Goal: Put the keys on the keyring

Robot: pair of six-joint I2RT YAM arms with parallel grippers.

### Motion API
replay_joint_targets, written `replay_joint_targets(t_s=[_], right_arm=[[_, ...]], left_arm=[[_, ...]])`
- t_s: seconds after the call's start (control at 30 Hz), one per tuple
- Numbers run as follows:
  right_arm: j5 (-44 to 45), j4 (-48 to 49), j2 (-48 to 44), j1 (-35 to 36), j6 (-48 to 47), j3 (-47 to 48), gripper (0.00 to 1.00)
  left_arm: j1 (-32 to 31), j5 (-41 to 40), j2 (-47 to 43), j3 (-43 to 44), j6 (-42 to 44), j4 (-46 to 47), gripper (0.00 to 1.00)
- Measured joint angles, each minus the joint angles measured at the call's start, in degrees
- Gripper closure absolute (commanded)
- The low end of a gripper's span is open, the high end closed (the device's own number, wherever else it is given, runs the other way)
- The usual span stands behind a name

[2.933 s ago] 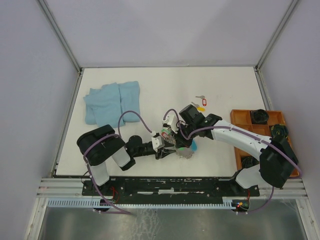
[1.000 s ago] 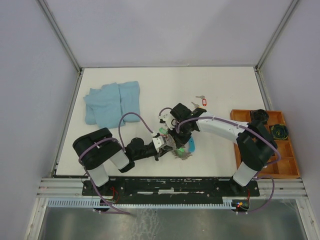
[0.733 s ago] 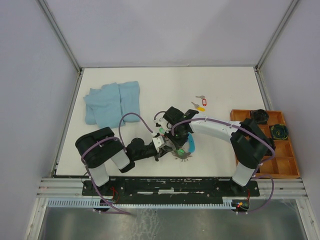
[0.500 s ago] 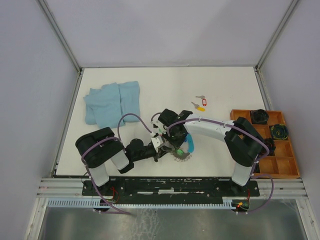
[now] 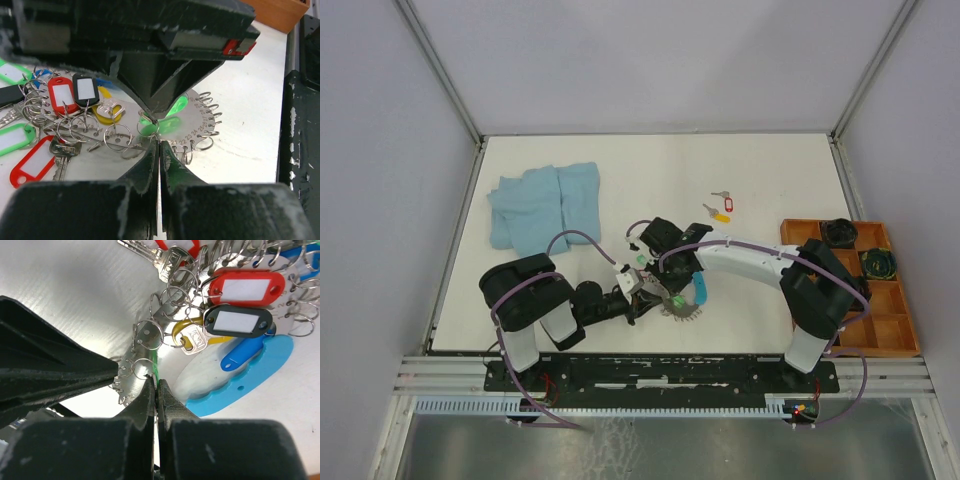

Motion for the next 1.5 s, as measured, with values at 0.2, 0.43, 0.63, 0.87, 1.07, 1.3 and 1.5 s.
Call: replay_joint_targets(t_s=[0.2,0.43,0.63,0.87,1.07,1.3,1.5], right_arm=[[-1.5,3.5,-6.0,-0.8,0.2,-3.3,0.99],[-4.2,8.6,-11.1,-2.1,0.3,-7.2,0.99],[-5.0,12.3,-11.7,-2.5,0.7,-8.8,0.99],[-4.7,15.7,-11.8,-3.5,1.4,-10.8,0.99],[-4.2,17.6,-11.9,-3.9,2.6,-11.7,0.99],[-3.9,19.3,-12.0,-4.5,3.8,-12.0,0.99],[-3.2,21.5,-12.0,-4.6,5.0,-12.0,0.99]], left_arm=[[0.0,-0.5,0.0,0.0,-0.7,1.0,0.97],[0.1,-3.1,-2.8,-1.8,-0.8,1.1,0.93],[0.3,-5.1,-5.0,-3.8,-1.7,1.0,0.77],[0.7,-8.9,-8.9,-6.8,-4.9,1.0,0.60],[2.4,-12.9,-22.4,-7.6,-7.3,-5.8,0.55],[3.1,-20.1,-44.2,-5.0,-7.5,-29.8,0.33],[4.9,-28.5,-61.5,-5.9,-9.4,-46.1,0.17]])
